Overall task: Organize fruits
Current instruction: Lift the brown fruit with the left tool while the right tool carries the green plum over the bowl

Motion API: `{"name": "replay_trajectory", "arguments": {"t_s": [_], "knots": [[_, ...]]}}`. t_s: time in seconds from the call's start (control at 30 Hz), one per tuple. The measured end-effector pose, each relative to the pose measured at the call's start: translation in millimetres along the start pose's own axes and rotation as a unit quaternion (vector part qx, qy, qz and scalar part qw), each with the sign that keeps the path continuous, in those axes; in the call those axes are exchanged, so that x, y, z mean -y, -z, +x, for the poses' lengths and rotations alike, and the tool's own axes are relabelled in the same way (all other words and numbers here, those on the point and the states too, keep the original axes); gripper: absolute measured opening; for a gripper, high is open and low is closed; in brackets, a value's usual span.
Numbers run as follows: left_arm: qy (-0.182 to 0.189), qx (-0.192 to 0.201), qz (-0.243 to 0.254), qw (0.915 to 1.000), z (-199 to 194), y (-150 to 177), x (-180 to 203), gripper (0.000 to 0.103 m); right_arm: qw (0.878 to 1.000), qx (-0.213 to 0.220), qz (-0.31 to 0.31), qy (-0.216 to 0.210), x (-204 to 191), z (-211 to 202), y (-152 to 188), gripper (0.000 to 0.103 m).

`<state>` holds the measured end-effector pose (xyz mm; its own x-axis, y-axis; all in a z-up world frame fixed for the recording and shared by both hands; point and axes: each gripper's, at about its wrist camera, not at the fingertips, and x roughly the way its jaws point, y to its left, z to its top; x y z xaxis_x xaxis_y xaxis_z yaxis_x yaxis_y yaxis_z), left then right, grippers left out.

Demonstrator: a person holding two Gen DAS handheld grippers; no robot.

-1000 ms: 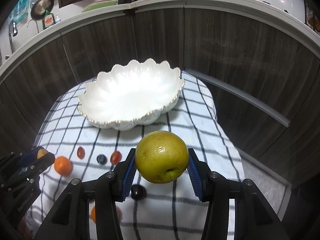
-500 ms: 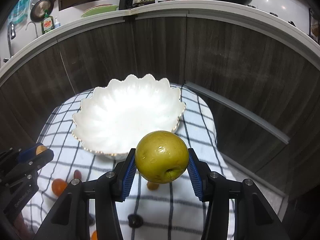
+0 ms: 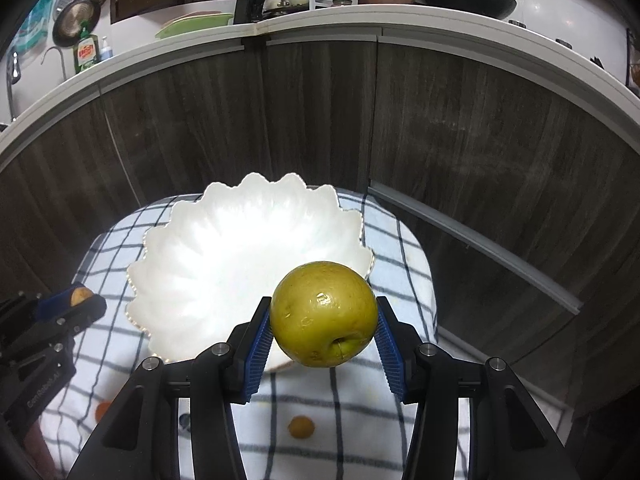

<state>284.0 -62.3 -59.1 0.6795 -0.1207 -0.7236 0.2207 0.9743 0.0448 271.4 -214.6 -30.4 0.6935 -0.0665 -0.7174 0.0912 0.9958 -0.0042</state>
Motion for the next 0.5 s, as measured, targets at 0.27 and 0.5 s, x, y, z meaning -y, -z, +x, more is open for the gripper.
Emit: {"name": "replay_trajectory", "arguments": {"t_s": [0.27, 0.5], "knots": [[-0.001, 0.004, 0.004, 1.0, 22.8, -24.3, -1.4, 0.028, 1.0, -0.008, -0.007, 0.011, 3.3, 23.3, -19.4, 0.05], [-0.008, -0.005, 0.001, 1.0, 45.1, -37.2, -6.6, 0.028, 1.0, -0.022, -0.008, 0.011, 3.4, 45.9, -31.5, 0.05]]}}
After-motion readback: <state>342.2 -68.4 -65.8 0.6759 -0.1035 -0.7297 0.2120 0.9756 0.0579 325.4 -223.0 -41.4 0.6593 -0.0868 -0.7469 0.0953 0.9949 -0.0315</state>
